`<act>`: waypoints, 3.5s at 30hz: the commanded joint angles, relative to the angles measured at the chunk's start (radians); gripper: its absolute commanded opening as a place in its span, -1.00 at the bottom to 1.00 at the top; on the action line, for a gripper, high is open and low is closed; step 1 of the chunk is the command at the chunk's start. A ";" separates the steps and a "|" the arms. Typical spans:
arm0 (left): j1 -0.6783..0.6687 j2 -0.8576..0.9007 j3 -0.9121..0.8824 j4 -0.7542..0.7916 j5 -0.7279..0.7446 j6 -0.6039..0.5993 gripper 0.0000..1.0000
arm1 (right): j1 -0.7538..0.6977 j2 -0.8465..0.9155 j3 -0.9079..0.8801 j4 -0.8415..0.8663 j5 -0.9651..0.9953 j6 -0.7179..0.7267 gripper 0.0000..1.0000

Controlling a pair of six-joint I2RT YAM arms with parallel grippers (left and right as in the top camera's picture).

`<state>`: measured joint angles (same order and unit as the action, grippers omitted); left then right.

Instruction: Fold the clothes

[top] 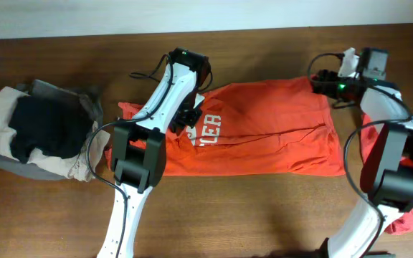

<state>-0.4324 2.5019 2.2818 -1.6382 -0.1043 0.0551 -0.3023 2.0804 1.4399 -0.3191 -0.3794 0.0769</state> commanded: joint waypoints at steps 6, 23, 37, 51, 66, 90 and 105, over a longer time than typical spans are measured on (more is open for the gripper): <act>0.002 -0.034 -0.005 0.030 0.039 -0.018 -0.67 | -0.019 0.130 0.008 0.135 -0.063 -0.018 0.50; 0.002 -0.034 -0.005 0.030 0.036 -0.018 -0.67 | 0.010 0.185 0.008 0.194 -0.167 -0.048 -0.04; 0.006 -0.034 -0.004 0.026 -0.077 -0.018 -0.67 | -0.053 -0.040 0.026 -0.022 -0.171 -0.055 -0.88; 0.049 -0.102 -0.001 -0.035 -0.068 -0.018 -0.67 | -0.012 -0.233 0.023 -0.531 -0.159 -0.100 -0.92; 0.055 -0.247 -0.002 -0.050 0.026 -0.014 -0.52 | 0.075 -0.233 0.023 -0.864 0.090 -0.048 -0.92; 0.062 -0.949 -0.344 0.072 -0.285 -0.350 -0.43 | 0.167 -0.233 0.023 -0.920 0.264 0.022 -0.87; 0.123 -1.065 -1.204 0.978 0.176 -0.111 0.15 | 0.167 -0.233 0.023 -0.988 0.325 0.034 -0.66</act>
<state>-0.3172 1.4410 1.0962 -0.7082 -0.0578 -0.1707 -0.1421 1.8511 1.4586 -1.2945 -0.1089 0.0978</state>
